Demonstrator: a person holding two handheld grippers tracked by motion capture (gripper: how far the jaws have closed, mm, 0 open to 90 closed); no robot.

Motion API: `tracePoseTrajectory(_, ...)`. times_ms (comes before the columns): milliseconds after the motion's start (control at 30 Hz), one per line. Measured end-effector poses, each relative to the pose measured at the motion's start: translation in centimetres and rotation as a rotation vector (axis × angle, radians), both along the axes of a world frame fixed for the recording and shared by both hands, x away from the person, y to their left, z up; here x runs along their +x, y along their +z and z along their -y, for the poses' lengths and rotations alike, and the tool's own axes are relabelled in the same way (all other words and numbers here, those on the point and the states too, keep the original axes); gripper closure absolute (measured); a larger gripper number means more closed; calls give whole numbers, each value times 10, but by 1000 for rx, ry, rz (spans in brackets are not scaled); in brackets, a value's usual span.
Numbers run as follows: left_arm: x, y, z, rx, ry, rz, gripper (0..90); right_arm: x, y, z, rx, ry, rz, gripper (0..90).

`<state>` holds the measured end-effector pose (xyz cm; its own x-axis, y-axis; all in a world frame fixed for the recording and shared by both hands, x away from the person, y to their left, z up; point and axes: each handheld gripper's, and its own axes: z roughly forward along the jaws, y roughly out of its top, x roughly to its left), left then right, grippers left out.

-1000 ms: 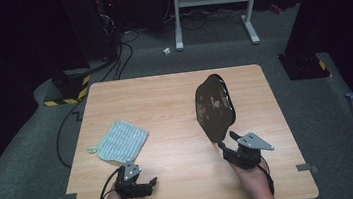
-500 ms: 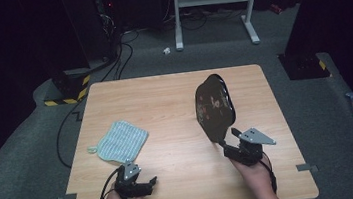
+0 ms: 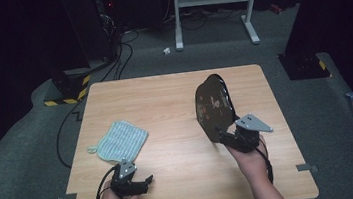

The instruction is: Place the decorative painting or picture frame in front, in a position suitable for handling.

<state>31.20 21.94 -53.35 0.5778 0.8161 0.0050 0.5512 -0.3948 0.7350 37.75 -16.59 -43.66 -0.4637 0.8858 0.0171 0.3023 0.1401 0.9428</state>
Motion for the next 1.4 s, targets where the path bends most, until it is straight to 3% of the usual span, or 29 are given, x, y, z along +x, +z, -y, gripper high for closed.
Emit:
tracePoseTrajectory(167, 0, 0, 0, -3, -2, -2, 144, 10, 10, -6, -1, -27, 2, 330)
tracePoseTrajectory(400, 0, 0, 0, -4, -5, -4, 142, 17, 20, -6, -15, -68, 4, 459)
tracePoseTrajectory(700, 1, 0, -1, -3, -16, -3, 142, 27, 17, -11, -16, -53, -41, 563)
tracePoseTrajectory(1033, 1, 0, -1, -3, -16, -4, 142, 28, 16, -12, -20, -83, -18, 761)
tracePoseTrajectory(1233, 1, 0, -1, 1, -10, 0, 146, 30, 16, -9, 17, -65, -34, 780)
tracePoseTrajectory(1400, 1, 0, -1, 0, -4, 0, 148, 33, 15, -3, 86, -27, -56, 799)
